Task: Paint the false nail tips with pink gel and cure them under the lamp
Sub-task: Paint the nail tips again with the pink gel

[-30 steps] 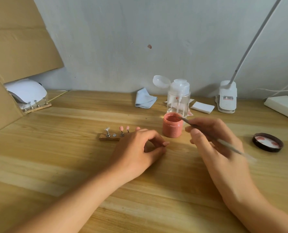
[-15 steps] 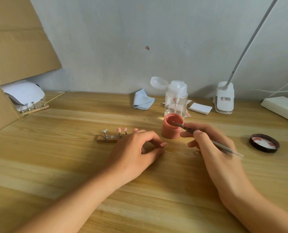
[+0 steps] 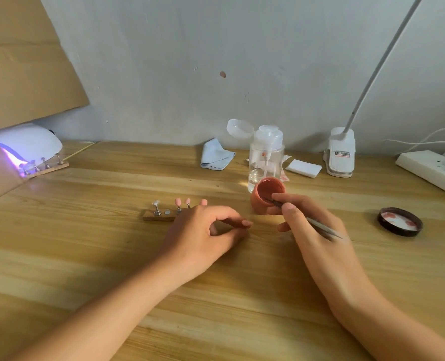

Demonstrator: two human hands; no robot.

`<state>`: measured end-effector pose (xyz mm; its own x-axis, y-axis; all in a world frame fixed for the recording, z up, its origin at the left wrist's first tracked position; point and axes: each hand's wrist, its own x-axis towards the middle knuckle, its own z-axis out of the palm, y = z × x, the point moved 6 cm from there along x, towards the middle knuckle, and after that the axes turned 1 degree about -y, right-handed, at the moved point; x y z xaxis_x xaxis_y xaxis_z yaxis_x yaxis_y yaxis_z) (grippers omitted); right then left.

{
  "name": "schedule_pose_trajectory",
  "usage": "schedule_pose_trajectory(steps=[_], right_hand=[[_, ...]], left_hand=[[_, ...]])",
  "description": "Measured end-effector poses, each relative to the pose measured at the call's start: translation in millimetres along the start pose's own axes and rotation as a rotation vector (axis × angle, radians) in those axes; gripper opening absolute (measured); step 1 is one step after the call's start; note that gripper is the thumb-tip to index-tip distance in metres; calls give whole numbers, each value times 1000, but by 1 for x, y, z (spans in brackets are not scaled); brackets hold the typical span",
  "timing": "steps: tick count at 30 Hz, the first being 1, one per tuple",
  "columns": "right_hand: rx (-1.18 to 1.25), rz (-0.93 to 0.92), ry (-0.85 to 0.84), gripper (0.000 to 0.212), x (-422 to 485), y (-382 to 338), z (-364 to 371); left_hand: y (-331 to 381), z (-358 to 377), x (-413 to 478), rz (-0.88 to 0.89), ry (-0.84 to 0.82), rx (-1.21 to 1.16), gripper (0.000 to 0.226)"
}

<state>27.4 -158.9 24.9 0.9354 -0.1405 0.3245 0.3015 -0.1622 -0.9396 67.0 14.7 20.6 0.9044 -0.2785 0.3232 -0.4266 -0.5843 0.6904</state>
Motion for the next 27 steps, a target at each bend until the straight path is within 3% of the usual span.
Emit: schedule_pose_trajectory(steps=[9, 13, 23, 27], right_hand=[[150, -78, 70, 8, -4, -9, -8], [171, -30, -27, 5, -6, -9, -2], [58, 72, -74, 12, -9, -10, 5], [-1, 68, -110, 6, -10, -12, 7]], left_hand=[[2, -1, 2, 34, 11, 35, 22], [6, -1, 3, 43, 20, 56, 31], [1, 0, 2, -2, -27, 38, 24], [2, -1, 1, -15, -31, 44, 19]])
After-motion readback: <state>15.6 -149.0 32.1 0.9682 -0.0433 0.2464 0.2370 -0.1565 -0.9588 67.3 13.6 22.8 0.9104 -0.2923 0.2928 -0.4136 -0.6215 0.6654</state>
